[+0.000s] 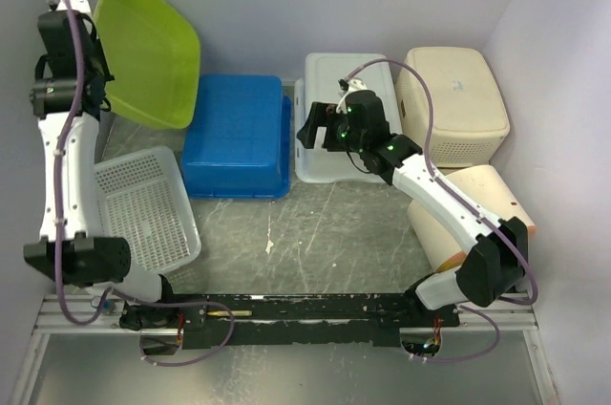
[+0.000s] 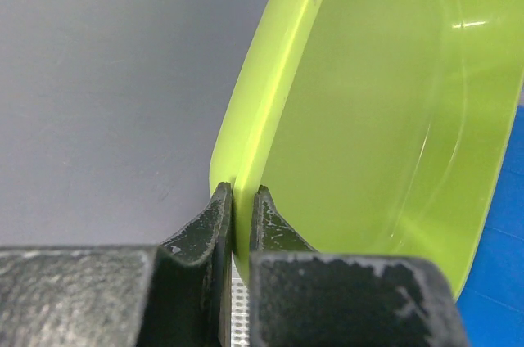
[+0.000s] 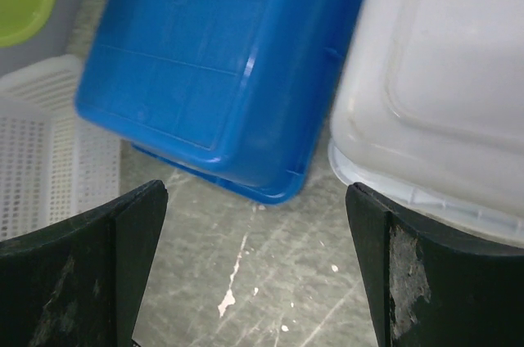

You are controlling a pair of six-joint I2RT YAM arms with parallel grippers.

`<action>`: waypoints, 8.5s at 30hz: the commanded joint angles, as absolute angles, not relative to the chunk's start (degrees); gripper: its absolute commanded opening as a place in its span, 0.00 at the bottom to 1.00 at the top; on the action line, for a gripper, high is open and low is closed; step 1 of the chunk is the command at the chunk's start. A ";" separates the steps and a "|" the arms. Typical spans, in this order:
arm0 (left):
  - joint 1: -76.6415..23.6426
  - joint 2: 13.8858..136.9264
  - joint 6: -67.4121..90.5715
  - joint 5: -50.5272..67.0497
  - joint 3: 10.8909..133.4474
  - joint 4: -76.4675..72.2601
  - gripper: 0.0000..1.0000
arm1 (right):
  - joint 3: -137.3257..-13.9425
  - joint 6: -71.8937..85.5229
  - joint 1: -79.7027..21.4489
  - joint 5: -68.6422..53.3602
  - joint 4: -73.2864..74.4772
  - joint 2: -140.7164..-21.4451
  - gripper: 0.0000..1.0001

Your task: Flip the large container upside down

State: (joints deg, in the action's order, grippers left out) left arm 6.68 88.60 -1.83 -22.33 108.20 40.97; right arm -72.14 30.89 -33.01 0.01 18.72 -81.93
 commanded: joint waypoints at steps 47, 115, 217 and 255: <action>4.28 71.09 19.54 20.96 103.12 43.29 1.00 | -103.88 2.07 -71.58 21.13 17.97 -92.53 0.00; 4.24 74.93 27.22 18.96 89.74 34.38 0.99 | -47.68 102.22 -60.58 18.31 50.10 -32.36 0.34; -46.23 75.32 48.61 6.35 49.04 35.78 1.00 | -39.51 61.33 -45.08 23.15 55.47 -46.13 1.00; -53.79 90.73 49.66 13.35 51.89 18.22 0.99 | -52.56 47.63 -36.87 21.61 33.80 -60.94 1.00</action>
